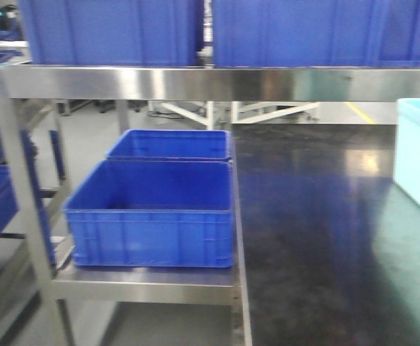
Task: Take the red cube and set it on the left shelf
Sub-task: 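Turn the base toward the open floor holding the red cube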
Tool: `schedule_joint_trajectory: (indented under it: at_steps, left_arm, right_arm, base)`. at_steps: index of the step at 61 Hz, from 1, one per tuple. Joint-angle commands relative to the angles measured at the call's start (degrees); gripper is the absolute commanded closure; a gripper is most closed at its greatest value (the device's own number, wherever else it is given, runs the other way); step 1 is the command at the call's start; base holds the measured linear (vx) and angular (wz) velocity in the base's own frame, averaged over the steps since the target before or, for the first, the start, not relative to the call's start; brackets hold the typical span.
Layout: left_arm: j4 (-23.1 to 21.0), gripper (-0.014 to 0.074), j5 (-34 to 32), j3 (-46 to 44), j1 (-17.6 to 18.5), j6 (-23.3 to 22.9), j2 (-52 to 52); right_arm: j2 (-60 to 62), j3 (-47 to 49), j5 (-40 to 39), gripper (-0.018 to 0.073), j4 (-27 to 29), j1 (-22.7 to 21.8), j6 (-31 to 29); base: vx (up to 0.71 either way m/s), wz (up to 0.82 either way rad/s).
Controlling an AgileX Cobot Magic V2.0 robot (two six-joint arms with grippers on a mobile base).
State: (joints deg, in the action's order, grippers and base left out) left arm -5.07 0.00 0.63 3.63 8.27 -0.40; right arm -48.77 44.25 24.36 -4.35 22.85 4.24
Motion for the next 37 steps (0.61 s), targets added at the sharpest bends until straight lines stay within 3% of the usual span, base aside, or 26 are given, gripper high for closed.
schedule_joint_trajectory:
  at_steps: [1,37]
  left_arm:
    - [-0.53,0.0491,-4.78,1.26,0.27,0.03,0.40]
    - [-0.53,0.0491,-4.78,1.26,0.27,0.03,0.47]
  right_arm:
    - [0.30,1.74,-4.44,0.0501,-0.72,0.07,-0.36]
    - [0.30,1.74,-4.44,0.0501,-0.72,0.07,-0.36]
  base:
    - [-0.14,-0.06]
    - [-0.14,0.39]
